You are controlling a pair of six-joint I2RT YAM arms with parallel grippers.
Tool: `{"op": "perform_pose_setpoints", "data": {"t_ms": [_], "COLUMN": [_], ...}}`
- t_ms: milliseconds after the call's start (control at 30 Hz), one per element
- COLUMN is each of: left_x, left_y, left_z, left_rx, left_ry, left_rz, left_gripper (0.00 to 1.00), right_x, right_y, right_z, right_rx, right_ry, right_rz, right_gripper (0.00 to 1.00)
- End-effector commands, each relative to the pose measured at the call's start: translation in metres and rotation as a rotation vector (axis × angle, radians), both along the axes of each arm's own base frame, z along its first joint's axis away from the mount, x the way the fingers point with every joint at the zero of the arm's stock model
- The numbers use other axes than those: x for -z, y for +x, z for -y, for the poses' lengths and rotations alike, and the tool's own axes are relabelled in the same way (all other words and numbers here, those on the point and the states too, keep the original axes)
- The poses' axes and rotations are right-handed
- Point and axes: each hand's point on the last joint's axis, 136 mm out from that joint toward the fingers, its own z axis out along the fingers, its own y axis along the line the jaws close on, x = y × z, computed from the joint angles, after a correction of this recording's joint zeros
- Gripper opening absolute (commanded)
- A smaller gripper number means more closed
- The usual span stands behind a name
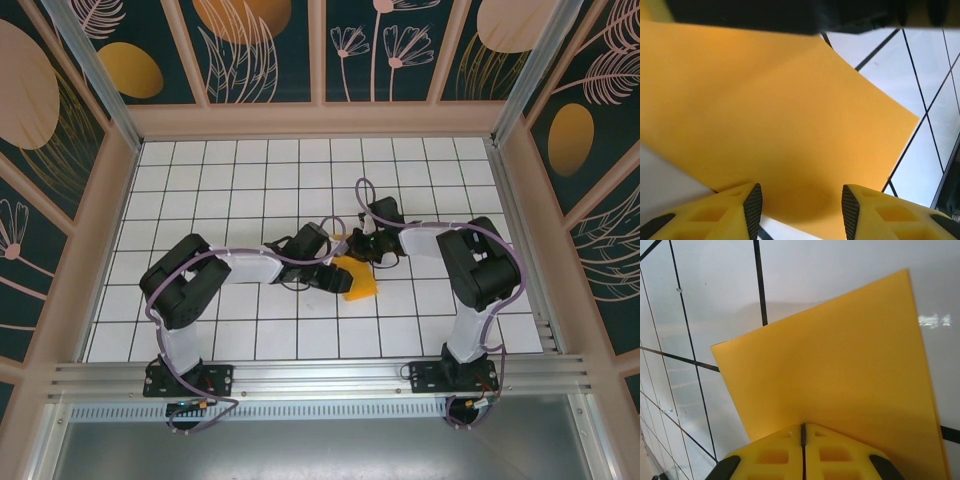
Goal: Fold a paper plane with a square sheet of paper (fold left side to right side)
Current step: First fold the square sheet of paper in half at the center of the table.
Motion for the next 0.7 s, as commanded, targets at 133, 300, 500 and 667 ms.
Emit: {"op": "perform_pose_setpoints", "data": {"t_ms": [133, 300, 500, 667], "left_x": [0.010, 0.008, 0.007, 0.008], "left_y": [-0.035, -0.040, -0.047, -0.053], "left_z": [0.001, 0.006, 0.011, 0.015], "left_rx": [0.049, 0.055, 0.067, 0.078], "left_ry": [0.028, 0.025, 0.032, 0.039], "left_rz": [-0.081, -0.079, -0.080, -0.078], "left_gripper": [0.49, 0.50, 0.51, 0.51], "right_x": [0.044, 0.045, 0.046, 0.046], "right_y": [-0.027, -0.027, -0.028, -0.028], "right_z": [0.020, 0.019, 0.019, 0.018], "right_rx": [0.033, 0.031, 0.031, 0.027], "right_ry": [-0.130, -0.129, -0.129, -0.126], "right_rz": [-0.119, -0.117, -0.118, -0.116], "right_gripper": [0.08, 0.08, 0.08, 0.08]}}
